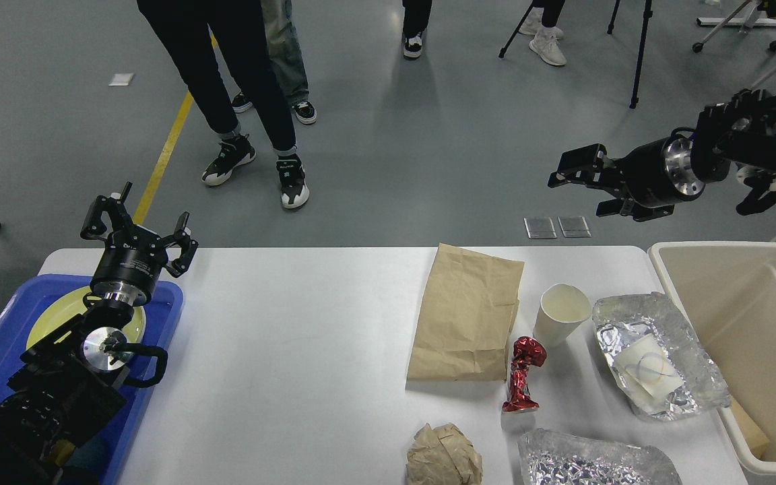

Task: Tidy desktop
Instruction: 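Lower the right gripper toward the brown paper bag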

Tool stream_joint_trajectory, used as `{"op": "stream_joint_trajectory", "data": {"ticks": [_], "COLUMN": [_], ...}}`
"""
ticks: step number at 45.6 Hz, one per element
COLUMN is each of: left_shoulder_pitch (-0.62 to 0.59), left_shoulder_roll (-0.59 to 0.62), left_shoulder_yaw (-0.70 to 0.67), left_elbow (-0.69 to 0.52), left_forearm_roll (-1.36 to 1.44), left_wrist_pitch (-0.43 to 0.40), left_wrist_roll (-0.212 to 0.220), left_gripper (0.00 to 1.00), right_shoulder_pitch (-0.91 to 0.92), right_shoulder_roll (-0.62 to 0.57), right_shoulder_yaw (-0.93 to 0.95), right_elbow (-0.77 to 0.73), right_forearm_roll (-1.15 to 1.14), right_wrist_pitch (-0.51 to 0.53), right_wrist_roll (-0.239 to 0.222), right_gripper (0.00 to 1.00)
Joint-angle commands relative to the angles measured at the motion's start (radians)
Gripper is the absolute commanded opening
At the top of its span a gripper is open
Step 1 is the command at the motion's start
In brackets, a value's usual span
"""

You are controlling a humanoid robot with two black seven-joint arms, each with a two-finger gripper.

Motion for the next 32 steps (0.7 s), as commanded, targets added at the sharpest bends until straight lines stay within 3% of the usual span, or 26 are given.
{"op": "stream_joint_trajectory", "data": {"ticks": [1,19,26,32], "left_shoulder_pitch": [0.0,0.0,0.0,0.0], "left_shoulder_roll": [0.001,-0.001,-0.001,-0.001], "left_shoulder_yaw": [0.0,-0.002,-0.002,-0.002], "left_elbow": [0.0,0.0,0.0,0.0], "left_forearm_roll": [0.0,0.0,0.0,0.0], "left_wrist_pitch": [0.0,0.0,0.0,0.0], "left_wrist_roll": [0.0,0.0,0.0,0.0], "left_gripper": [0.96,0.96,0.96,0.96], "right_shoulder_pitch": [0.034,0.168,0.171,0.186], "right_shoulder_roll": [0.0,-0.038,-0.048,-0.042], "right_shoulder_yaw": [0.0,0.02,0.003,-0.017], "right_elbow": [0.073,0.47,0.562,0.641], "right_forearm_roll": [-0.001,-0.029,-0.029,-0.061], "right_wrist_pitch": [0.015,0.0,-0.061,-0.13], "right_wrist_roll": [-0.002,-0.005,-0.008,-0.049], "right_gripper": [1.0,1.0,1.0,1.0]}}
